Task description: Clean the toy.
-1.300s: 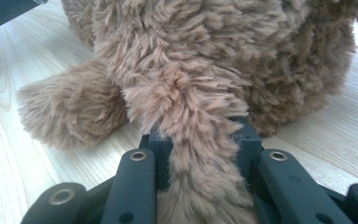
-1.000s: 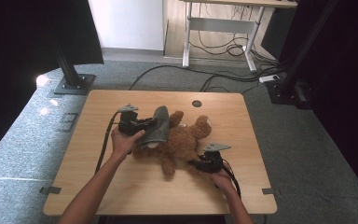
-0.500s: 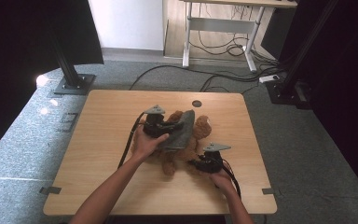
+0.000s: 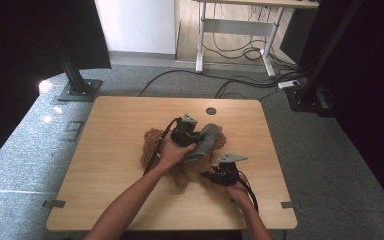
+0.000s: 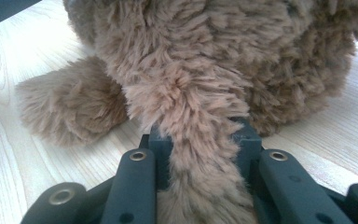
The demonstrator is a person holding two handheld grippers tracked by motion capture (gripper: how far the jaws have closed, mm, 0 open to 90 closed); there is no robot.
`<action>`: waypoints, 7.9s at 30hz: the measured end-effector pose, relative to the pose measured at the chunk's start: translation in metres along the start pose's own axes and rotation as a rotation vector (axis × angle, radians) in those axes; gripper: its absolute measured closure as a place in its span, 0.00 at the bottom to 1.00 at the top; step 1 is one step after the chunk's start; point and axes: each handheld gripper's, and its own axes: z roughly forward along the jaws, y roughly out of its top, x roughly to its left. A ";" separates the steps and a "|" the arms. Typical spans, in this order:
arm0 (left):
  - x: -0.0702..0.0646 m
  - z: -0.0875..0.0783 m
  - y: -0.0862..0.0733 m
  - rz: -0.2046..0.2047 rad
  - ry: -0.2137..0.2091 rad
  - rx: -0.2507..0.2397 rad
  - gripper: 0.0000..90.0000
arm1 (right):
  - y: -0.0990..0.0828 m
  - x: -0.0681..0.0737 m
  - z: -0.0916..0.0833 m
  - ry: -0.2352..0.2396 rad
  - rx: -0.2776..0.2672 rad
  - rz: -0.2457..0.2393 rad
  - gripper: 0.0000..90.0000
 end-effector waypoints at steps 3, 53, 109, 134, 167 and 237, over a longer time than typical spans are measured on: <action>0.003 -0.004 -0.001 -0.008 0.001 -0.002 0.88 | 0.000 0.000 0.000 -0.002 0.000 -0.002 0.76; 0.116 -0.112 -0.100 -0.239 0.148 -0.105 0.88 | -0.001 0.002 -0.001 -0.015 -0.017 0.016 0.70; 0.111 -0.112 -0.103 -0.201 0.127 -0.125 0.88 | 0.029 0.075 0.031 0.112 0.096 -0.131 0.57; 0.069 -0.152 -0.109 -0.155 -0.165 -0.251 0.88 | 0.016 0.077 0.046 0.074 0.121 -0.109 0.88; 0.064 -0.134 -0.179 -0.168 -0.028 -0.057 0.88 | 0.010 0.073 0.042 0.069 0.088 -0.088 0.88; 0.040 -0.057 -0.153 -0.183 -0.119 0.059 0.88 | 0.114 0.052 0.033 0.014 -0.229 -0.133 0.88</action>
